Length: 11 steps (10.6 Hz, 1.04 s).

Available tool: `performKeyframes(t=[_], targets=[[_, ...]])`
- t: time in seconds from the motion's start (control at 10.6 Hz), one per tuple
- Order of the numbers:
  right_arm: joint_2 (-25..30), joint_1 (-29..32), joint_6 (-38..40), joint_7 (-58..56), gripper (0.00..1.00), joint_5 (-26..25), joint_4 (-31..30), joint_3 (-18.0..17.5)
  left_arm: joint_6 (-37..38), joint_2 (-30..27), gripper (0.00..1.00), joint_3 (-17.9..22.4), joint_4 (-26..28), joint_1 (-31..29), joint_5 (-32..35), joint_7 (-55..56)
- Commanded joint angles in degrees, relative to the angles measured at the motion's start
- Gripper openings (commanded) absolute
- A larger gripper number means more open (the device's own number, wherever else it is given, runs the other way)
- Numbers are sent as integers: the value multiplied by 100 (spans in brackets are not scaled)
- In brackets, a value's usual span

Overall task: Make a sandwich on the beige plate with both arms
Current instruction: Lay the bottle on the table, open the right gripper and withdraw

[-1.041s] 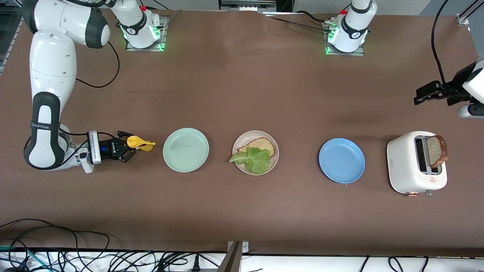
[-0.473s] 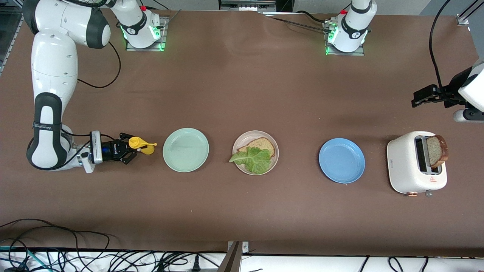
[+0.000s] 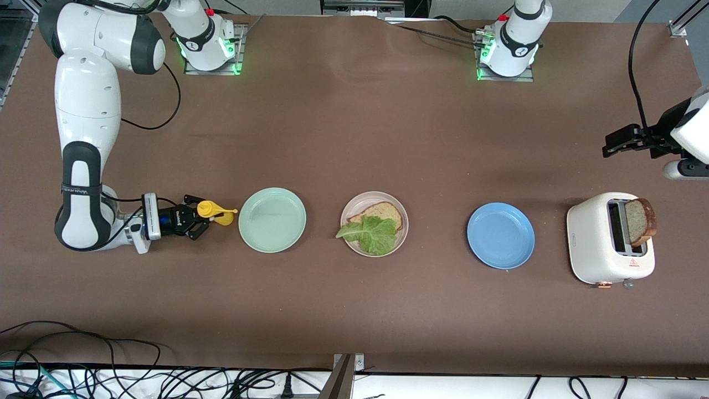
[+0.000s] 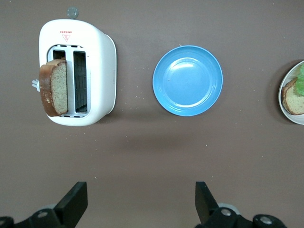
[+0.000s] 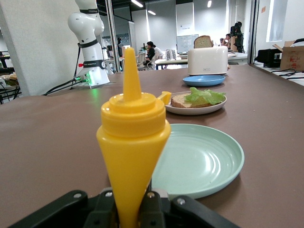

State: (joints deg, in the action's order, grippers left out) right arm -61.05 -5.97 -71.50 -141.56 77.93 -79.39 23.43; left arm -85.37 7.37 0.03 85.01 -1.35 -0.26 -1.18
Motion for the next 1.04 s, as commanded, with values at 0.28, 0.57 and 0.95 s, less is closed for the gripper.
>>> performKeyframes(t=[0.28, 0.57, 0.95], targets=[[-30, 149, 127, -21, 100, 187, 99, -23, 56, 106, 100, -3, -187, -6, 96, 48], [14, 376, 145, 67, 100, 126, 117, 47, 21, 141, 100, -3, -196, -6, 96, 39], [119, 369, 486, 995, 100, -173, 528, 766, -15, 142, 100, -3, -196, -6, 96, 48]])
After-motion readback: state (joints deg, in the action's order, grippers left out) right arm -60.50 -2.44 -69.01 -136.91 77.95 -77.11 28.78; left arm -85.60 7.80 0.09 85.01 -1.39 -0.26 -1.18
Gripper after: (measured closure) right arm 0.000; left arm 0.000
